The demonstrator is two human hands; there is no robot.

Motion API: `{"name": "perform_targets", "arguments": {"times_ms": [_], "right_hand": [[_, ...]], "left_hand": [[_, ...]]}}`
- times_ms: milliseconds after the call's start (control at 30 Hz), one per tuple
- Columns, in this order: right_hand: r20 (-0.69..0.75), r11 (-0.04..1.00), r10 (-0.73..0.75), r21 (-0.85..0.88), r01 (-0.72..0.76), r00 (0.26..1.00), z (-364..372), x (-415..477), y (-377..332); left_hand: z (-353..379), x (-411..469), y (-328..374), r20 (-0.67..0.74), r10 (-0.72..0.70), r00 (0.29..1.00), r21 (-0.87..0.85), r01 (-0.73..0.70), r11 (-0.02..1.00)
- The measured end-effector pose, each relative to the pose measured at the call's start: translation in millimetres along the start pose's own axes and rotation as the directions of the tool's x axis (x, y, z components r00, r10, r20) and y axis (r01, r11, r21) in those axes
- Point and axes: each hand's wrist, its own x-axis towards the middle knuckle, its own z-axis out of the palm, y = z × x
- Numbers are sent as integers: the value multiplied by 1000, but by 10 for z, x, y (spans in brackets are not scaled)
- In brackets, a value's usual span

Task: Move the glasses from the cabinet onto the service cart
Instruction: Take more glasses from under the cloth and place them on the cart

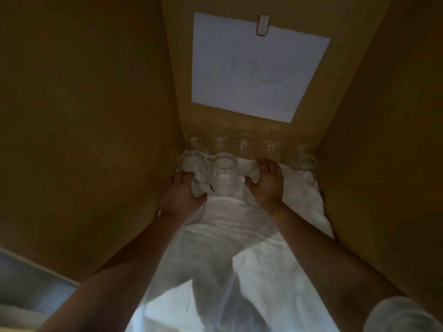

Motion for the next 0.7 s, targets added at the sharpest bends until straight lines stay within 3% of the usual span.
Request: {"name": "perform_targets", "arguments": {"times_ms": [67,233,433,700], "right_hand": [[-51,999,25,-31,-27,998,43,-3,-18],[-25,990,25,-138,-28,999,27,-67,-51],[10,949,133,-289,-125,991,-117,-60,-177],[-192,959,43,-268,-95,980,-38,-500,-229]], "left_hand": [[4,-10,8,-27,3,1000,-3,-3,1000],[42,-76,-20,-99,46,994,-23,-48,999],[16,-118,-8,-116,88,989,-30,-92,995],[20,-253,-97,-254,225,940,7,-231,973]]}}
